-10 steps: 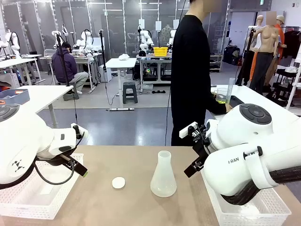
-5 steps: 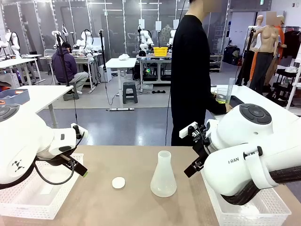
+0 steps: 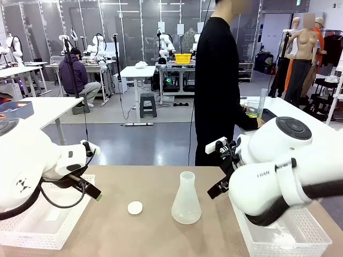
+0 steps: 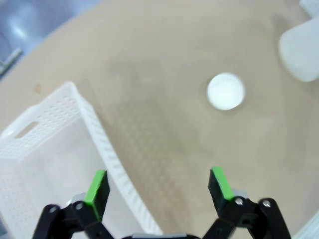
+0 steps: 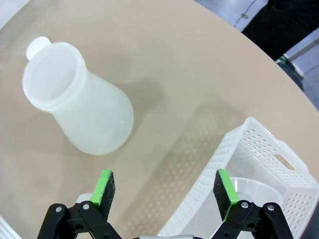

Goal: Prepare the solutions needed for the experiment.
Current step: Pick up the Plastic Funnel and insert it into the Big flask.

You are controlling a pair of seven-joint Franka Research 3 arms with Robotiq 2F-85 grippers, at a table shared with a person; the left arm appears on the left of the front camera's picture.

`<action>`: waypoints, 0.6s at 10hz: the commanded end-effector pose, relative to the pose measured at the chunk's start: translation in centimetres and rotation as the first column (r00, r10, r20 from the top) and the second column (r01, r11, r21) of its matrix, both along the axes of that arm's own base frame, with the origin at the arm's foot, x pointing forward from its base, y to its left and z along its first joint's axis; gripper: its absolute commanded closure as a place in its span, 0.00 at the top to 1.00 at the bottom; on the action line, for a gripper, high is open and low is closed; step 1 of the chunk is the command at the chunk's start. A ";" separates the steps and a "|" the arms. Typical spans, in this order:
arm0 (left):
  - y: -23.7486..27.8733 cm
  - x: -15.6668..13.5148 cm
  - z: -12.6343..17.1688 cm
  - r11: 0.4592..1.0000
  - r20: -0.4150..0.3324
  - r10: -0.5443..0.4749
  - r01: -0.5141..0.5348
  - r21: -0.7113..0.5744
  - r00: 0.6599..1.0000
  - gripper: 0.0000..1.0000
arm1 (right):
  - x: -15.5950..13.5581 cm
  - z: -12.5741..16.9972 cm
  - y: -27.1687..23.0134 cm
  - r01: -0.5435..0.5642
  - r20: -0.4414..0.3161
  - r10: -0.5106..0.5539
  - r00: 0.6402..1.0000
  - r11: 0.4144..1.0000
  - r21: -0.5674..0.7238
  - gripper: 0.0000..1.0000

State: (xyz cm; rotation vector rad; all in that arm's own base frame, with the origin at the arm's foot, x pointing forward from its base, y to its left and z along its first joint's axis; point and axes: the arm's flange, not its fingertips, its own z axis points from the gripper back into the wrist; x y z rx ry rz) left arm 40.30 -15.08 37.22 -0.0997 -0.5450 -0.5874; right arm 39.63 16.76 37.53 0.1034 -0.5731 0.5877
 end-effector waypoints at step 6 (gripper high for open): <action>0.8 1.3 0.3 0.995 -0.034 -0.022 0.019 -0.100 0.999 1.00 | 1.0 1.0 -0.1 0.057 -0.046 -0.052 0.998 0.991 0.123 1.00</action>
